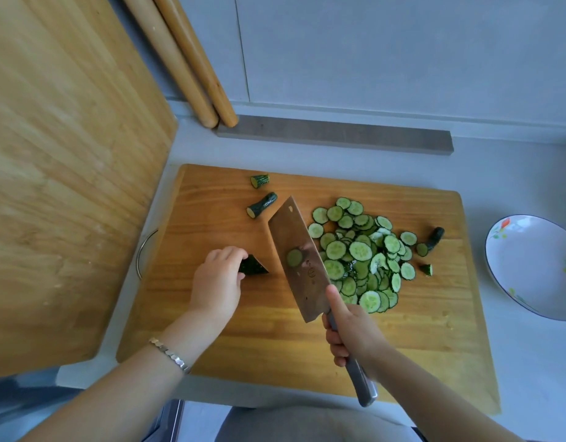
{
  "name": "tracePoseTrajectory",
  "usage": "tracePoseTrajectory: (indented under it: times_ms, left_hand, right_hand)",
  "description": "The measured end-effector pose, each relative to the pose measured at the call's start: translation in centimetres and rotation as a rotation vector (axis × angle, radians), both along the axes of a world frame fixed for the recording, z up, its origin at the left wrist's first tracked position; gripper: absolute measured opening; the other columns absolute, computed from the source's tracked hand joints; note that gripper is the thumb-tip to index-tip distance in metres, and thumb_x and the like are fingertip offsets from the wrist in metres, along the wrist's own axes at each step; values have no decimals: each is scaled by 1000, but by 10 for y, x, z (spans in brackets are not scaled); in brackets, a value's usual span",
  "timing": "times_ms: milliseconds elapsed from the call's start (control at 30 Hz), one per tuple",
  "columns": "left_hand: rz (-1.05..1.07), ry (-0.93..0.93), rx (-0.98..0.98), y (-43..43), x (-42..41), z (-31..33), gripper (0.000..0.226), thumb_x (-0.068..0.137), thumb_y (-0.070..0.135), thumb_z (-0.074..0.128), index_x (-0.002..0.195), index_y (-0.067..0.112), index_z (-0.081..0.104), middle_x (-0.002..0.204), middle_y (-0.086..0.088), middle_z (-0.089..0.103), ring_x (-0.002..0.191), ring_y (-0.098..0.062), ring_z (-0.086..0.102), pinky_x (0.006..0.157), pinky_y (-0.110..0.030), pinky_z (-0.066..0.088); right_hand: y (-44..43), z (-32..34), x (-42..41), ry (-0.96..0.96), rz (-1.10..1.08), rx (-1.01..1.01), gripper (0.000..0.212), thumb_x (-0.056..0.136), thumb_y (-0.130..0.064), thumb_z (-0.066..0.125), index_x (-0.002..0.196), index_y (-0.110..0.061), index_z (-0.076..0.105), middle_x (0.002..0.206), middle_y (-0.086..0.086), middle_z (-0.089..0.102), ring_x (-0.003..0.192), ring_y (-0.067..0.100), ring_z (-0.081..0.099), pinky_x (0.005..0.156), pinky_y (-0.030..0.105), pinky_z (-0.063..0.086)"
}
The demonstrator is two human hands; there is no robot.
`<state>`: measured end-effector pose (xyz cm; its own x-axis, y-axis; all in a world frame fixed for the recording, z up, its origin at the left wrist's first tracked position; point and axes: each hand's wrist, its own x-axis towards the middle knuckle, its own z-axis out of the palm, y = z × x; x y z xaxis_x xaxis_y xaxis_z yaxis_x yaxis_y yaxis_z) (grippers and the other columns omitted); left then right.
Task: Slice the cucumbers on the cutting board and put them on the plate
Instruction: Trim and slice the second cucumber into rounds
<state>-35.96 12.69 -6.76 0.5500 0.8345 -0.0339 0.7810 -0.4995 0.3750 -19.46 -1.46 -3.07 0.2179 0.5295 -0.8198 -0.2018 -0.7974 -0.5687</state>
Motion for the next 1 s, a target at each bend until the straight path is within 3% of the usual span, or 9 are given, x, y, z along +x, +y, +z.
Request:
tracePoseTrajectory:
  times_ms: [400,533,700,1000]
  left_hand:
    - [-195,-161,-45,-37,51,-4,29,68,1,77,96,6,71,102,-5,67,96,-25,62,68,-31,52]
    - [-190,-210,-33,-42,52,-7,32,58,-4,82,88,4,73,87,-5,67,80,-25,65,55,-29,55]
    - [-182,-178,11,-44,53,-7,32,55,-4,84,84,4,73,80,-6,66,75,-26,65,46,-30,54]
    - [-175,-124,39,-42,47,-9,38,51,-8,85,85,3,73,82,-9,67,78,-28,65,51,-28,53]
  right_hand:
    - [-3,10,39,-132,-147,13,56,92,-60,31,66,-12,41,46,-2,29,38,14,26,40,22,28]
    - [-8,27,43,-169,-71,52,57,91,-60,30,60,-13,37,43,-2,28,36,14,24,40,21,26]
    - [-9,35,36,-240,71,29,56,92,-58,32,61,-12,39,39,-5,31,34,13,25,40,20,25]
    - [-9,32,27,-278,159,14,56,91,-58,32,62,-12,41,43,-3,34,33,12,27,39,20,26]
